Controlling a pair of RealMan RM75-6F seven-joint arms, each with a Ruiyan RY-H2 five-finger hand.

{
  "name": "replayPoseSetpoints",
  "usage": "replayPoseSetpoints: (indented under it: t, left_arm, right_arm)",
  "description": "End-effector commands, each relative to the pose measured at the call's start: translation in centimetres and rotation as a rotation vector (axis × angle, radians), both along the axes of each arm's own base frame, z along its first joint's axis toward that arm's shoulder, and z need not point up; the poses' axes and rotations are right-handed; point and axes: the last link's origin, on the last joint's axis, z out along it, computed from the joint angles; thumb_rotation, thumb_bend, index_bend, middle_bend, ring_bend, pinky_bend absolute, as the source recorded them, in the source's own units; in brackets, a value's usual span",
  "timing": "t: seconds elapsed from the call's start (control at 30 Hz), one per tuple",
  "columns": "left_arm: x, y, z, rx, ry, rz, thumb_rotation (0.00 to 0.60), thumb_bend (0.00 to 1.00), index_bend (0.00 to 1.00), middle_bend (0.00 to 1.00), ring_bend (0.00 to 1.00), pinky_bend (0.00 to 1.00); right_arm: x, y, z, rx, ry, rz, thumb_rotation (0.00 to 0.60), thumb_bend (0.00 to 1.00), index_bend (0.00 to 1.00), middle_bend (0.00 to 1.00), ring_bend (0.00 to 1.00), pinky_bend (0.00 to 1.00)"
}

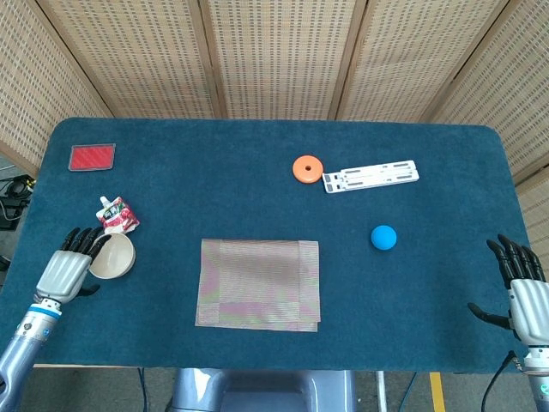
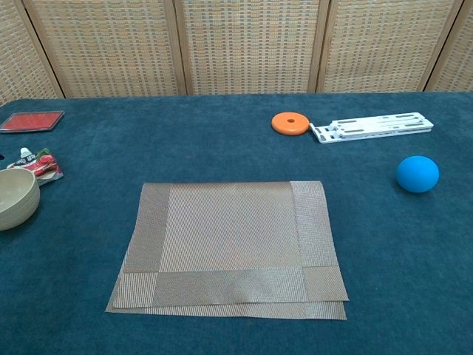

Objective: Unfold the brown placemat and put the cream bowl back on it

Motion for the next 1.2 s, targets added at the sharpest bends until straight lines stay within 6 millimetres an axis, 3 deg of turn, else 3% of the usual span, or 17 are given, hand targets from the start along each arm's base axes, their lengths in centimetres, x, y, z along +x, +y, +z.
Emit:
replayPoseSetpoints:
  t: [0.03, 0.23, 0.4, 0.5, 0.7, 1.2]
  left_arm:
    - [2.9, -0.7, 1.1, 0.011, -0.069, -0.084, 0.6, 0.17, 0.22, 0.0, 0.0, 0.0]
    - [7.3, -2.0, -0.7, -0.044, -0.098, -0.202, 0.6, 0.34, 0.44, 0.0, 0.0, 0.0]
    - [9.3, -2.6, -2.8, -0.097, -0.088, -0.239, 0.6, 0.39, 0.52, 0.0, 0.0, 0.0]
    - [10.0, -3.1, -4.6, -0.144, -0.079, -0.247, 0.6, 0.45, 0.53, 0.0, 0.0, 0.0]
    - [10.6, -4.0, -7.4, -0.208, -0.054, -0.254, 0.6, 0.45, 0.47, 0.0, 0.0, 0.0]
    - [11.4, -5.7, -10.8, -0.275, -0.017, -0.295, 0.6, 0.45, 0.51, 0.0, 0.0, 0.0]
  right_arm:
    - [0.0, 0.0, 0.1, -0.004, -0.004, -0.003, 0.6, 0.03, 0.0, 0.0, 0.0, 0.0]
    - [-0.1, 0.0, 0.3, -0.005, -0.007, -0.002, 0.6, 0.03, 0.0, 0.0, 0.0, 0.0]
    - [-0.1, 0.0, 0.4, -0.006, -0.01, -0.002, 0.6, 0.03, 0.0, 0.0, 0.0, 0.0]
    - [-0.2, 0.0, 0.4, -0.004, -0.012, -0.005, 0.6, 0.04, 0.0, 0.0, 0.0, 0.0]
    - [-0.2, -0.1, 0.5, -0.005, -0.016, -0.009, 0.6, 0.05, 0.0, 0.0, 0.0, 0.0]
    - [-0.3, -0.1, 0.5, -0.006, -0.017, -0.014, 0.6, 0.06, 0.0, 0.0, 0.0, 0.0]
